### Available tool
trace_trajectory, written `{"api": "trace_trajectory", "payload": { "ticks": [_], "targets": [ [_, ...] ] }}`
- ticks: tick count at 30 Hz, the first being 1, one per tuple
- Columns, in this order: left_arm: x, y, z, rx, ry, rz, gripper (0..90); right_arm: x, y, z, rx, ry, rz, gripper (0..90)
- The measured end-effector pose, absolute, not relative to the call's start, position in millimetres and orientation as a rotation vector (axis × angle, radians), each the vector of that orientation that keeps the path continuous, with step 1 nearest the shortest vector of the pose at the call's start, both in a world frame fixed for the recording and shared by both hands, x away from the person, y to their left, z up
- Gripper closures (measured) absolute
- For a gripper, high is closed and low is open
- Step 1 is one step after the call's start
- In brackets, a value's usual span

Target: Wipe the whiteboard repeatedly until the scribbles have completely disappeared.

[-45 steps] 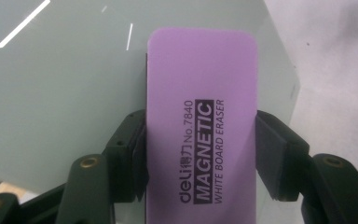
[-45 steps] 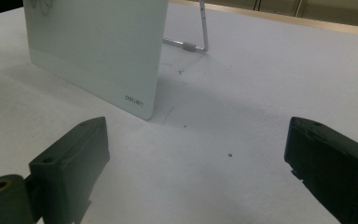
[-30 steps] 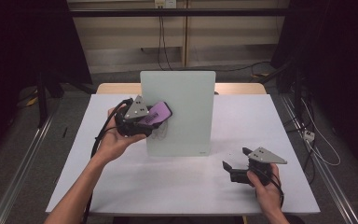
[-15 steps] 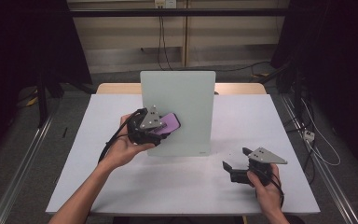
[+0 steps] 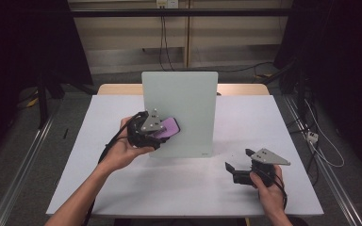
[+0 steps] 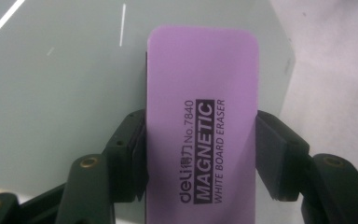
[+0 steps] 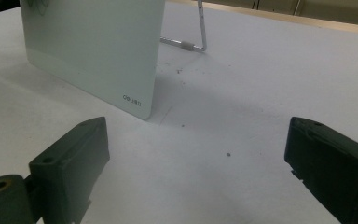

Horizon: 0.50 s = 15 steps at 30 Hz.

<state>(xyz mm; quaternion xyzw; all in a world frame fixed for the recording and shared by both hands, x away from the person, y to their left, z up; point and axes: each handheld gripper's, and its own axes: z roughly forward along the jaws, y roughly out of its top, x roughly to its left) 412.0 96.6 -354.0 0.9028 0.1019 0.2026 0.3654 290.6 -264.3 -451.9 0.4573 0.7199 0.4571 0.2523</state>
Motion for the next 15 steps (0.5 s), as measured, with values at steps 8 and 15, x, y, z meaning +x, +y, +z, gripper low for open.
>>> {"api": "trace_trajectory", "payload": {
  "ticks": [8, 15],
  "targets": [
    [420, 118, -334, 2.232, 0.333, 0.560, 41.0, 291, -263, -452, 1.247, 1.960, 1.242, 6.9],
    [416, 117, -347, 2.286, 0.303, 0.547, 41.0, 291, -263, -452, 1.248, 1.959, 1.240, 6.8]
  ]
}}
